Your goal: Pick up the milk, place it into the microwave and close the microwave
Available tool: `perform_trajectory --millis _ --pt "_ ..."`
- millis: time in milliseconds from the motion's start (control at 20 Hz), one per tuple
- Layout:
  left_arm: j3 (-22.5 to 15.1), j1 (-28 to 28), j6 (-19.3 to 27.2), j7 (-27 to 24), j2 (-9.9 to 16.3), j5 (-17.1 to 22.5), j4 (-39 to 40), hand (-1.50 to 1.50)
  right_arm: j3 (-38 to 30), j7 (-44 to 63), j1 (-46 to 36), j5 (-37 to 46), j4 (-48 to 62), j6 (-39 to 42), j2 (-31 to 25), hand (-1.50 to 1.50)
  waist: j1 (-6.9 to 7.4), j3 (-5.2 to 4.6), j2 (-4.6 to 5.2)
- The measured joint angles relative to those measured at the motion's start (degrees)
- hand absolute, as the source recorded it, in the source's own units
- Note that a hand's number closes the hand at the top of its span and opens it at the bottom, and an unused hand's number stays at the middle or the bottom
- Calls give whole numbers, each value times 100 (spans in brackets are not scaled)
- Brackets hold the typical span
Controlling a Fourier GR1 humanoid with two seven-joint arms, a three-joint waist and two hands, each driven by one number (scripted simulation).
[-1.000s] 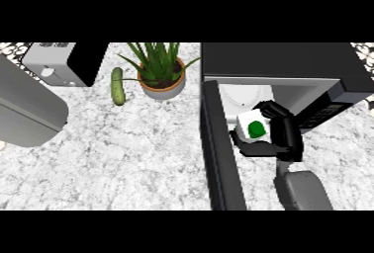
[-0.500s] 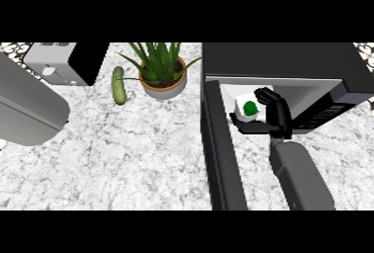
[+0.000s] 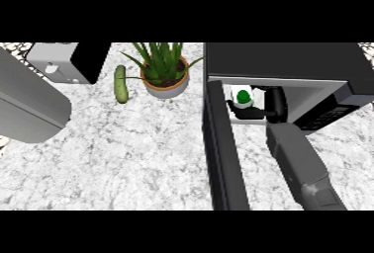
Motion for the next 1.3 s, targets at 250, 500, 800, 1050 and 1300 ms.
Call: perform_trajectory --millis 250,500,800,1050,1300 --pt "42 -48 -52 30 -47 16 39 -150 -3 -239 -551 285 619 -602 -51 150 36 -1 12" --pt "169 -218 -157 71 27 104 146 -150 213 -402 -913 800 1070 -1505 -189 150 114 -2 48" --pt "230 -348 -212 114 44 107 240 -150 221 -319 -1296 1085 1544 -2442 -244 150 187 3 85" --pt "265 -413 -274 190 80 137 228 -150 19 -266 -1426 1028 1775 -2715 -408 150 236 8 118" --pt "282 -644 -296 229 94 102 376 -150 -145 -282 -1411 963 1928 -2820 -553 150 280 11 165"
